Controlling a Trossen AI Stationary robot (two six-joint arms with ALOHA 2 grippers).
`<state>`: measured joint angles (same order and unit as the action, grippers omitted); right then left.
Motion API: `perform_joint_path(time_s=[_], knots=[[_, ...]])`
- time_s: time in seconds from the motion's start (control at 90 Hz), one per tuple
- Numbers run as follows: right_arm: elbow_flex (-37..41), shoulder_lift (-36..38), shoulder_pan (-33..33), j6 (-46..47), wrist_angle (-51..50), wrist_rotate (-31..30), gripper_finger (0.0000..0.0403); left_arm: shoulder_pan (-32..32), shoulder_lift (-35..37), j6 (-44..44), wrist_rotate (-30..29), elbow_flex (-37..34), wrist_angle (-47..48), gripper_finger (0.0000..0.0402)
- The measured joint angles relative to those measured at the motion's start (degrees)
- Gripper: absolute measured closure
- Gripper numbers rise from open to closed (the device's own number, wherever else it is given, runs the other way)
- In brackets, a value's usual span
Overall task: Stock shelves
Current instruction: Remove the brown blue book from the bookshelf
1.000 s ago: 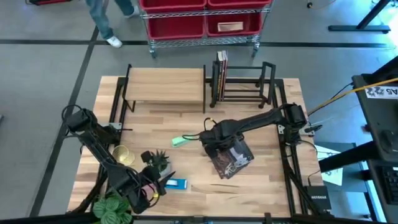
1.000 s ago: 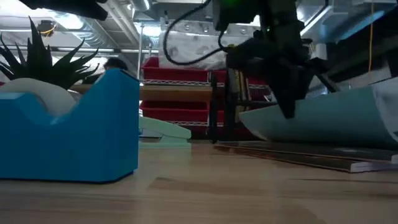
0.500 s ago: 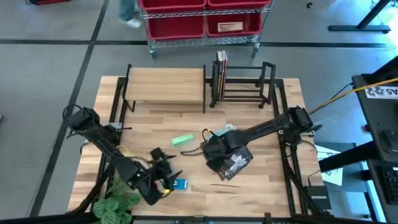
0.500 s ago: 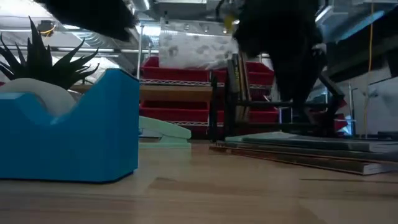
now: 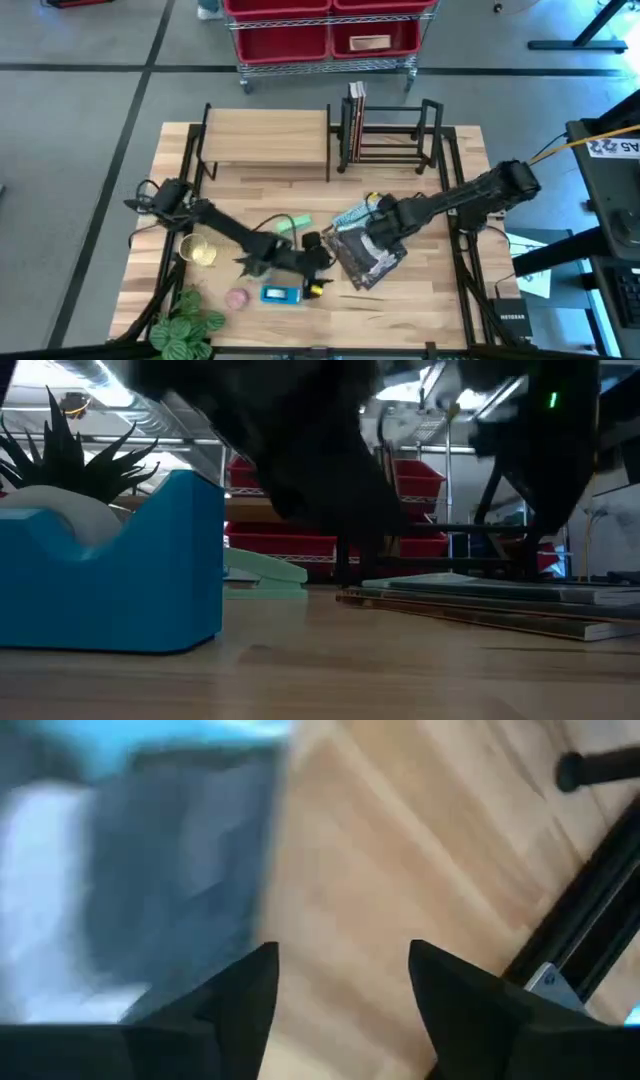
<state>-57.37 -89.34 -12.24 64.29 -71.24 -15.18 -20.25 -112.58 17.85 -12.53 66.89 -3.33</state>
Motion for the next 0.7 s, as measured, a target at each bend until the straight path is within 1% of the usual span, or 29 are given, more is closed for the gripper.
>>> perform_joint_path(time_s=[0.078,0.189,0.289,0.367,0.489,0.7], knots=[[4.7,0.9,3.7,0.6,2.3,-0.6,0.0214,1.6,-1.0,0.3,2.6,0.8,3.3,0.0105],[8.8,0.7,7.7,1.6,6.1,-2.1,0.0226,2.8,-1.0,1.1,3.4,1.0,9.2,0.0105],[11.3,0.6,9.4,-1.7,13.2,-2.4,0.0235,3.7,-1.1,1.4,3.4,1.0,12.1,0.0105],[12.4,0.6,9.7,-4.9,18.9,-1.1,0.0241,4.6,-2.2,1.3,3.1,1.1,10.9,0.0105],[12.8,0.6,9.0,-6.3,23.5,0.8,0.0249,6.4,-4.1,1.1,3.1,1.2,6.8,0.0105],[12.8,0.6,4.1,-6.1,24.5,3.2,0.0254,8.8,-5.3,-2.7,0.1,1.0,-0.4,0.0105]])
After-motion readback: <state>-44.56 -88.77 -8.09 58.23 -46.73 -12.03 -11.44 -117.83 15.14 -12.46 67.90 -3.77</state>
